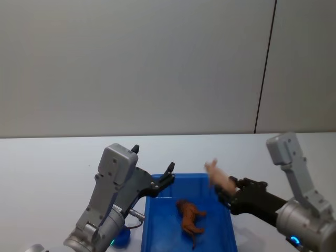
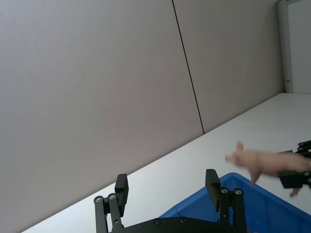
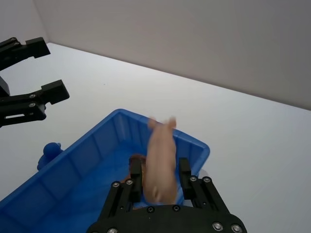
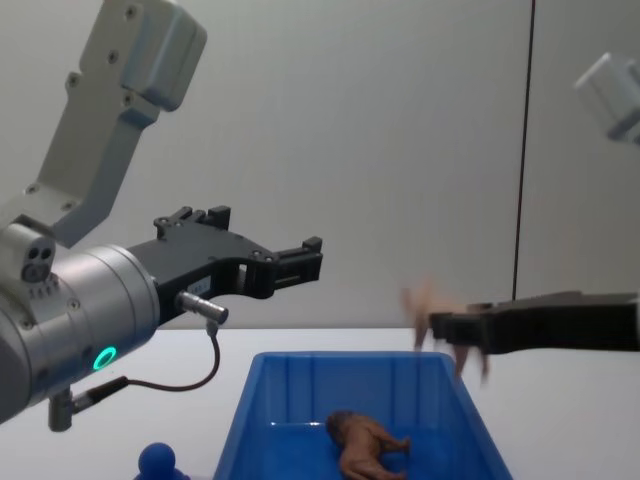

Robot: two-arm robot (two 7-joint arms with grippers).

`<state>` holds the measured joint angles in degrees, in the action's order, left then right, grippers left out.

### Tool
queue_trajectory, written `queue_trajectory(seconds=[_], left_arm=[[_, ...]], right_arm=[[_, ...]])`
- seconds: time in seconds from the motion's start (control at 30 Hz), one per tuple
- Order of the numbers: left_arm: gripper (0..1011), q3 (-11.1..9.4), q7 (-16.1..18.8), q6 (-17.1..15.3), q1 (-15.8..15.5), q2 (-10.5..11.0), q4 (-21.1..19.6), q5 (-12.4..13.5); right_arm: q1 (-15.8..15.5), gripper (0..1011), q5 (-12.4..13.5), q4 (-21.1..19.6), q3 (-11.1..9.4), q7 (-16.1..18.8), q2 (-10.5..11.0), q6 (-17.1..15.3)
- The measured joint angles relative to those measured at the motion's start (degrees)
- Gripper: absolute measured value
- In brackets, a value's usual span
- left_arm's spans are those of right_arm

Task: Pick up the two dolls from the table and place them into the box.

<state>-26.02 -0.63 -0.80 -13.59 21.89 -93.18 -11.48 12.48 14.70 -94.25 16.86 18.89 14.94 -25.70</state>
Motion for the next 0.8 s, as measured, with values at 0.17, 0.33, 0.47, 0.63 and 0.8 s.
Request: queue_trajectory(seconds=[0.17,0.33,0.47,0.63,0.8], left_arm=[[1002,0.0,0.0,0.0,0.0,0.0,0.0,0.0],[1002,0.0,0.0,0.0,0.0,0.0,0.0,0.0],[1001,0.0,0.0,0.0,0.0,0.0,0.0,0.0],[1002,0.0,0.0,0.0,0.0,0.0,0.0,0.0],[1002,0.0,0.0,0.0,0.0,0.0,0.0,0.0]], right_arm=[[1.6,531,-0.4,2.4,0.8,1.7,-1.2,-0.7],[2.3,710,-0.8,3.8,1.1,2.5,-1.7,-0.8],[2.5,819,-1.0,4.2,1.2,2.8,-1.7,-0.5],[2.0,962,-1.0,3.9,0.6,2.5,-0.7,0.3],[0.4,1001,-0.5,2.4,-0.7,1.5,1.3,1.3]])
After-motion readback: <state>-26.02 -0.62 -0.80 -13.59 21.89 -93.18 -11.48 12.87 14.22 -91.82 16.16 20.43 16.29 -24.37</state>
